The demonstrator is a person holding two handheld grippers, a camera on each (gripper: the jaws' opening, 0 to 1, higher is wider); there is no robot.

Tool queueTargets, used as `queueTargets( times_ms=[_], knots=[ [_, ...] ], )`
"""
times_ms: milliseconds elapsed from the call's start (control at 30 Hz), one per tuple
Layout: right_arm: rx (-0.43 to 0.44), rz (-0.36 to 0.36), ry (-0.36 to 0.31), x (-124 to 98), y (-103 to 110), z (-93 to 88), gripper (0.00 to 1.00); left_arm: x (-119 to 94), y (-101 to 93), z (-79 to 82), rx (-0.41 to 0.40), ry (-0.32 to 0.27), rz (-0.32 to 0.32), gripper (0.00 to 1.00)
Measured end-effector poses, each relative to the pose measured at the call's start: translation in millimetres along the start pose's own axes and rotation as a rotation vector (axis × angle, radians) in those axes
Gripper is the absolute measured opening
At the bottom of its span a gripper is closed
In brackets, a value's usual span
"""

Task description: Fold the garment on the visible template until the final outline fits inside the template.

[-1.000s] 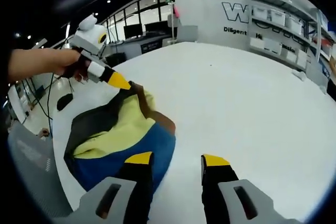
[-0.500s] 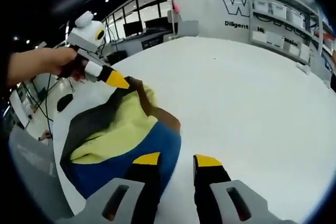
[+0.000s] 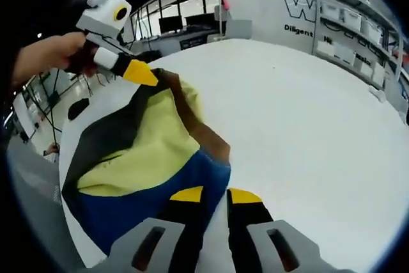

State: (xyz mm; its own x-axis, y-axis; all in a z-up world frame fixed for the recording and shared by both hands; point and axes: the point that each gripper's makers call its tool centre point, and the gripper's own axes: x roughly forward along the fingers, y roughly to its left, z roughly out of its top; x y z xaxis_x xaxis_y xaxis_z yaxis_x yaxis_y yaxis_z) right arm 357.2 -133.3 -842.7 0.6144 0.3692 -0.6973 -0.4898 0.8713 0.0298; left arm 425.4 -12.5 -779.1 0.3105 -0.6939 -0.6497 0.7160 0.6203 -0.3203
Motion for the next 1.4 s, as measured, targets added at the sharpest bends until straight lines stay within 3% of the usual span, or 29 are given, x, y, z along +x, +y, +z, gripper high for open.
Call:
queueTargets(
  times_ms=[133,433,700,967,1233,1400],
  knots=[
    [-0.019,-0.011,0.006,0,-3,-1.1,0.0,-6,-4.6,2.5,-0.01,-0.016,-0.02,0.01],
    [-0.038,-0.023,0.01,-3,-4,-4.3,0.0,-19,-12.9,6.0,-0.001,-0.041,-0.049,0.01],
    [-0.025,-0.042,-0.052,-14,-10,7.7,0.0,-21,-10.9,0.7,0.009,-0.026,-0.044,0.01],
    [-0.019,-0.055,-0.148,-36,-18,33.7,0.0,-34,-11.2,7.8,0.032,-0.05,-0.037,0.01],
    [-0.023,-0.033,-0.174,-54,-15,47.0,0.0,-50,-12.8,10.8,0.047,-0.067,-0.033,0.01],
    [-0.046,0.045,-0.154,-68,-2,50.4,0.0,-61,-18.6,6.3,0.08,-0.049,-0.047,0.01]
  ],
)
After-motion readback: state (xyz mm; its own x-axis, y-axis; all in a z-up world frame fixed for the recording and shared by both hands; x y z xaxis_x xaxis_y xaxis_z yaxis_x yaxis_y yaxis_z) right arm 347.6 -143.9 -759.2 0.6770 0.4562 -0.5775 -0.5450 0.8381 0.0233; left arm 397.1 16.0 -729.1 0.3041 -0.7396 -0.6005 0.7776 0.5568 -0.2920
